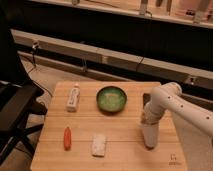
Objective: Pick up the ceramic cup
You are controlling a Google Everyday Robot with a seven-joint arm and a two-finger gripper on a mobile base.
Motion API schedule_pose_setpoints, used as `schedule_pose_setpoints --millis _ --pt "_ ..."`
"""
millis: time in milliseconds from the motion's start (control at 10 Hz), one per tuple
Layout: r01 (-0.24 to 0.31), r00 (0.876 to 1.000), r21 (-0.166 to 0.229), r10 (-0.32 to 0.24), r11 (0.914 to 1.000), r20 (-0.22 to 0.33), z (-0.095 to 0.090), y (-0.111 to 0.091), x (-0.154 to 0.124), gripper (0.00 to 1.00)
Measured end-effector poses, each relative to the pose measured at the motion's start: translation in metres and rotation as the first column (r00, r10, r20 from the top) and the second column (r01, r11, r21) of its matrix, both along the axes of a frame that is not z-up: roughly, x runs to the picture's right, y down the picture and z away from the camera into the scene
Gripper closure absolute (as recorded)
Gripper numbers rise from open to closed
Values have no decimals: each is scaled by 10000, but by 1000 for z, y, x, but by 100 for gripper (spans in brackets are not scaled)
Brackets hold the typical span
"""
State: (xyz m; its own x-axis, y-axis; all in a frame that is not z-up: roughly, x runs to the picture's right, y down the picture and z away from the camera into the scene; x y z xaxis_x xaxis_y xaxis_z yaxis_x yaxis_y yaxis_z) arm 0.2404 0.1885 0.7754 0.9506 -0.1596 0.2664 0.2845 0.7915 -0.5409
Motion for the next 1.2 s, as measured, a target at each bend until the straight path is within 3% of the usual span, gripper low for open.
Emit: schedule_pose_setpoints --millis 200,400,800,1200 --pt "-37 9999 396 33 9992 122 -14 -5 -3 100" --pt "-26 9995 674 4 9977 329 -21 -8 -9 93" --pt "158 9998 434 -162 9989 80 -18 -41 -15 100" --pt "354 9991 779 -371 9963 202 -40 -44 -18 100"
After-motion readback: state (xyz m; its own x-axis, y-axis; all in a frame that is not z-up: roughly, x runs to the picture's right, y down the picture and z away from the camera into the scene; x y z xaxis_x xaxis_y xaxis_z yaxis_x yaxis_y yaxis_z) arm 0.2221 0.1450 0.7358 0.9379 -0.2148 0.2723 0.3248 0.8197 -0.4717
